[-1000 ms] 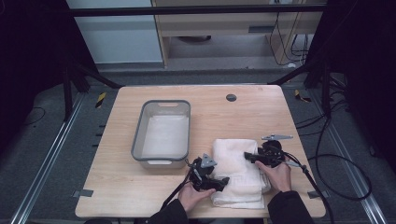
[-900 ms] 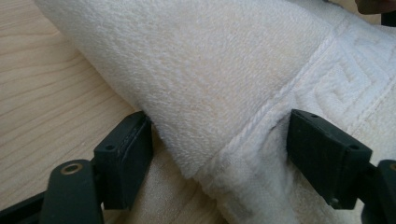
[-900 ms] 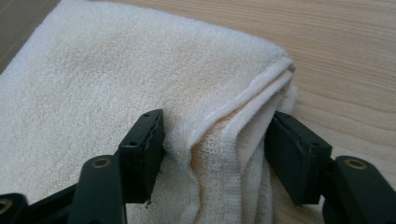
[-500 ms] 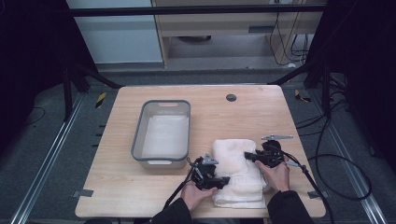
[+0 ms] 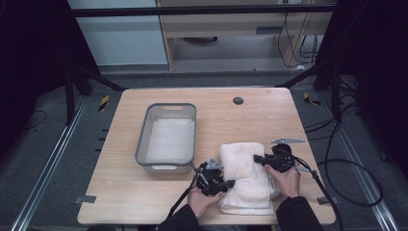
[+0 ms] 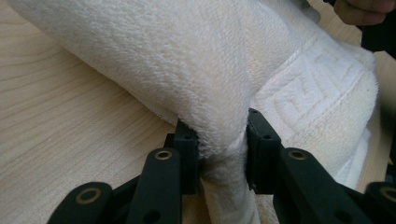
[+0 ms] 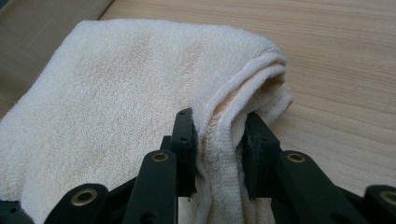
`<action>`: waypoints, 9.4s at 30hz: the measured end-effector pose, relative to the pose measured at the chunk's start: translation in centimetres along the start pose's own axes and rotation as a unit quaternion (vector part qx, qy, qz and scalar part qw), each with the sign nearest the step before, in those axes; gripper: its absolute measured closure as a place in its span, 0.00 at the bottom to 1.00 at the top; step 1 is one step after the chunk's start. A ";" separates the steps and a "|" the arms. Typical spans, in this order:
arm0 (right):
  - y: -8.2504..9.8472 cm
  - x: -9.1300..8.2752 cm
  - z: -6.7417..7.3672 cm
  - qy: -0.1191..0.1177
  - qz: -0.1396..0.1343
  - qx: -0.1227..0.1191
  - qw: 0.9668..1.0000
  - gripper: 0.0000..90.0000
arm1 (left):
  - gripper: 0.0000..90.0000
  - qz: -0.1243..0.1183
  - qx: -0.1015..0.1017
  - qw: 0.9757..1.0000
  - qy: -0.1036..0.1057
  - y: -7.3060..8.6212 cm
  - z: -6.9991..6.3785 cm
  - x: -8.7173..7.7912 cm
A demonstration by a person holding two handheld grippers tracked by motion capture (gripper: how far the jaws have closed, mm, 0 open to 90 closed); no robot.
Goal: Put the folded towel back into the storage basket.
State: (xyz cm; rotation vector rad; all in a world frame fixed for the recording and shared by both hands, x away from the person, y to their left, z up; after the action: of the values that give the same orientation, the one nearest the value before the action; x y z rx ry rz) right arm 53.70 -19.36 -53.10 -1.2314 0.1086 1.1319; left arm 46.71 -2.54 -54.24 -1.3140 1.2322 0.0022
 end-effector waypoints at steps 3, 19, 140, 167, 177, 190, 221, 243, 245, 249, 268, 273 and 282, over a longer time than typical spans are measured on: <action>-0.2 -0.8 0.4 -0.003 -0.009 -0.007 1.000 0.78 | 0.78 -0.006 0.008 1.000 0.000 0.0 -0.4 -0.4; -2.7 -4.7 3.2 -0.019 -0.074 -0.033 0.997 0.78 | 0.79 -0.062 0.027 0.998 0.017 -2.6 -1.1 -4.1; -18.2 -2.4 17.1 -0.067 -0.194 -0.136 0.969 0.78 | 0.79 -0.226 0.044 0.971 -0.071 -10.3 8.2 -20.1; -20.5 1.9 20.8 -0.084 -0.182 -0.141 0.969 0.78 | 0.79 -0.241 0.008 0.965 -0.101 -9.4 12.7 -23.2; -21.1 3.4 21.8 -0.090 -0.180 -0.144 0.969 0.78 | 0.79 -0.245 -0.001 0.963 -0.111 -9.0 14.1 -23.9; -21.6 5.2 22.6 -0.091 -0.175 -0.145 0.970 0.78 | 0.79 -0.244 -0.013 0.963 -0.118 -8.5 16.0 -24.2; -19.6 11.4 20.5 -0.061 -0.129 -0.138 0.980 0.77 | 0.79 -0.190 -0.033 0.972 -0.137 -6.0 19.6 -20.7; -17.7 14.7 19.0 -0.045 -0.103 -0.128 0.985 0.77 | 0.79 -0.146 -0.043 0.977 -0.151 -4.4 21.4 -18.5; -17.4 15.0 18.8 -0.042 -0.101 -0.127 0.986 0.77 | 0.79 -0.141 -0.042 0.977 -0.154 -4.2 21.5 -18.2; -16.9 15.5 18.5 -0.041 -0.097 -0.125 0.987 0.76 | 0.79 -0.132 -0.043 0.978 -0.157 -4.0 21.7 -17.7; -15.4 17.2 17.3 -0.023 -0.073 -0.131 0.988 0.76 | 0.78 -0.092 -0.043 0.980 -0.173 -3.0 22.7 -15.5; -15.0 17.4 17.1 -0.018 -0.068 -0.141 0.988 0.76 | 0.77 -0.088 -0.038 0.979 -0.181 -2.9 22.7 -15.3; -14.6 17.8 16.8 -0.011 -0.061 -0.150 0.987 0.75 | 0.66 -0.074 -0.031 0.975 -0.208 -2.5 23.3 -14.9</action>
State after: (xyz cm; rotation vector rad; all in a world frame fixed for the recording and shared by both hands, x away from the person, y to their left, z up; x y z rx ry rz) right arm 64.92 6.22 -47.34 -1.4708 -0.1570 1.0808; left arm 57.43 22.28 -47.83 -1.3729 0.7833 0.2021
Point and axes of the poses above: each handheld gripper's, and its own axes: x roughly forward along the jaws, y roughly out of its underside, z roughly to its left, the point moved 8 cm from there along x, roughly forward along the jaws, and after that the axes turned 8 degrees about -y, right-handed, at the moved point
